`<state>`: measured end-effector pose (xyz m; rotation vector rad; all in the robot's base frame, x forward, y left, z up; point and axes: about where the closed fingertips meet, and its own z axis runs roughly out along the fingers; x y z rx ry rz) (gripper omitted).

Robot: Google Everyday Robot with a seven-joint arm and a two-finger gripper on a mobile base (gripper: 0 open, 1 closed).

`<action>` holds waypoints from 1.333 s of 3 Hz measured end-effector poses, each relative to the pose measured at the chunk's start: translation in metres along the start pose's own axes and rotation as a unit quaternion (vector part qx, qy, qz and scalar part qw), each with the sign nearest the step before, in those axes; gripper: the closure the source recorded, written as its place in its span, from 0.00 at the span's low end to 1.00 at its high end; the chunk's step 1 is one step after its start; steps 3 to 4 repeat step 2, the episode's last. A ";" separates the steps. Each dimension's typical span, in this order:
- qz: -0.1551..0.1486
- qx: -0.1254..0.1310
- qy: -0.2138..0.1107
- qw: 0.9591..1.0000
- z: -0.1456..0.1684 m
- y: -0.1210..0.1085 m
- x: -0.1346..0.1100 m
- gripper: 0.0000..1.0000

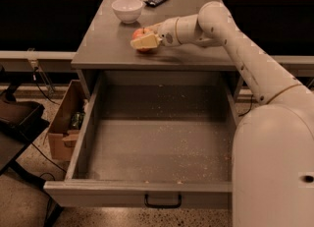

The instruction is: Pick apple from top drawer and place on counter

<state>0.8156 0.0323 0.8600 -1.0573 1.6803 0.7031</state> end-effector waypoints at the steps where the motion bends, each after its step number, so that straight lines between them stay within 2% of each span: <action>1: 0.000 0.000 0.000 1.000 0.000 0.000 0.000 0.00; 4: 0.000 0.000 0.000 1.000 0.000 0.000 0.000 0.00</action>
Offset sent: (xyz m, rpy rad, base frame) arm 0.0000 0.0000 0.0000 0.0000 0.0000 0.0000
